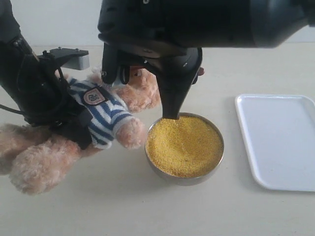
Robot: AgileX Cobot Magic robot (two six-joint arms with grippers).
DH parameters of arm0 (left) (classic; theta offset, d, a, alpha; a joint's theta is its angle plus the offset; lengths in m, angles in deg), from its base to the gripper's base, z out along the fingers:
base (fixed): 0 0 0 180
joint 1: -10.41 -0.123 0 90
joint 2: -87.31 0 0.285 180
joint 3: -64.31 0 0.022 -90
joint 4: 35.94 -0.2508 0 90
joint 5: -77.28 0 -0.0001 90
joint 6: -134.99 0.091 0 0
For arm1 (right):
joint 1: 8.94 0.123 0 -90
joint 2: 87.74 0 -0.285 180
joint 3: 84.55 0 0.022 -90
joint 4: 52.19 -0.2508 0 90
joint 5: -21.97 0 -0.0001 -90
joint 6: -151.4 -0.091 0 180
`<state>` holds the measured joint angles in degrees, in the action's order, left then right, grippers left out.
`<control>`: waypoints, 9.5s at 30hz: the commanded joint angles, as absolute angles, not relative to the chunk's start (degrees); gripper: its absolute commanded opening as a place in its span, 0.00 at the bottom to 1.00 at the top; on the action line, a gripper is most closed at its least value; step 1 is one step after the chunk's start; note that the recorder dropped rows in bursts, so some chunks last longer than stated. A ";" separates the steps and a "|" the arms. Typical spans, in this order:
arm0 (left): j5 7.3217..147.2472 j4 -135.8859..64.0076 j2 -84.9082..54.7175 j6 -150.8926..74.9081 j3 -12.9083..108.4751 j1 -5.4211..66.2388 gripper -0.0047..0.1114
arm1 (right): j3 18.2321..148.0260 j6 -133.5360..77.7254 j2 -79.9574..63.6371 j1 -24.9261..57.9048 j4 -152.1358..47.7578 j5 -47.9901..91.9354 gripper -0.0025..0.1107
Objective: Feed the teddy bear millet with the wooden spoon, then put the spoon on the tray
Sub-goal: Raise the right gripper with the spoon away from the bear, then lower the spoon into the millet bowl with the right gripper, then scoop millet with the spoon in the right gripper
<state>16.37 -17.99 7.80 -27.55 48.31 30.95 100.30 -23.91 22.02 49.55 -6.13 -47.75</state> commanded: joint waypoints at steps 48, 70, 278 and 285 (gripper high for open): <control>10.63 -18.37 7.54 -27.46 51.41 30.98 0.07 | 94.96 -25.22 21.88 51.68 9.55 -47.99 0.02; 10.64 -18.81 7.54 -27.46 51.41 30.98 0.07 | 92.09 -29.76 21.88 51.68 18.02 -47.99 0.02; 18.45 -35.38 6.76 -40.16 50.70 34.94 0.07 | 75.54 -26.63 18.46 50.87 -11.57 -47.99 0.02; 18.45 -35.38 6.76 -40.16 50.70 34.94 0.07 | 75.54 -26.75 18.46 50.87 -10.61 -47.99 0.02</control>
